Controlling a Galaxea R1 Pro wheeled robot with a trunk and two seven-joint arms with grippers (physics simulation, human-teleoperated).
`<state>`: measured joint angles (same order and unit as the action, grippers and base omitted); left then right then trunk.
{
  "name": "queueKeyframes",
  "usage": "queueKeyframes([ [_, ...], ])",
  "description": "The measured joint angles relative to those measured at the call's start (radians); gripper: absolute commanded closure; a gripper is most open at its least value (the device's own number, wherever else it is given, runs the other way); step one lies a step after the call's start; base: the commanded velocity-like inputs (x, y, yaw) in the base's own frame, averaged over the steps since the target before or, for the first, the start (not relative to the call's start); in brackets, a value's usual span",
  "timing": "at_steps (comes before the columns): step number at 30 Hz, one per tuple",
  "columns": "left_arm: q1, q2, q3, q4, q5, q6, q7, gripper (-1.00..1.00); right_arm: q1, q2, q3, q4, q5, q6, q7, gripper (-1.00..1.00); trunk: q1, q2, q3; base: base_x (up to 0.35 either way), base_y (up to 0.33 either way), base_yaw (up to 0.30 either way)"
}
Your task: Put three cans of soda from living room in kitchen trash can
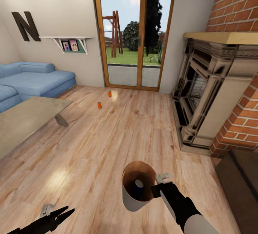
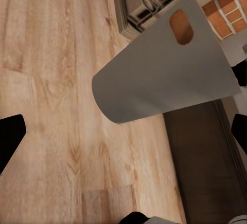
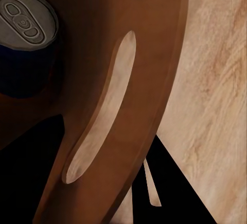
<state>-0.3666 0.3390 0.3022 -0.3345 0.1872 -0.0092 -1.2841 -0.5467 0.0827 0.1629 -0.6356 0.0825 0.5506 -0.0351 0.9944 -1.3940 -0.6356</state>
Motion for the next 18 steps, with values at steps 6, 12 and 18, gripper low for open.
queueKeyframes([
  [6, 0.000, 0.000, 0.000, 0.000, 0.000, 0.000, 0.000, -1.00, 0.000, 0.000, 0.000, 0.000, 0.001, 0.000, 0.000, 1.00, 0.000, 0.000, 0.000, 0.310, 0.000, 0.022],
  [12, 0.000, 0.000, 0.000, 0.000, 0.000, 0.000, -0.001, -1.00, 0.000, 0.000, 0.000, 0.000, 0.002, 0.000, 0.000, 1.00, 0.000, 0.000, 0.000, 0.344, 0.000, 0.002],
  [18, 0.000, 0.000, 0.000, 0.000, 0.000, 0.000, -0.001, -1.00, 0.000, 0.000, 0.000, 0.000, 0.003, 0.000, 0.000, 1.00, 0.000, 0.000, 0.000, 0.347, 0.000, 0.000],
])
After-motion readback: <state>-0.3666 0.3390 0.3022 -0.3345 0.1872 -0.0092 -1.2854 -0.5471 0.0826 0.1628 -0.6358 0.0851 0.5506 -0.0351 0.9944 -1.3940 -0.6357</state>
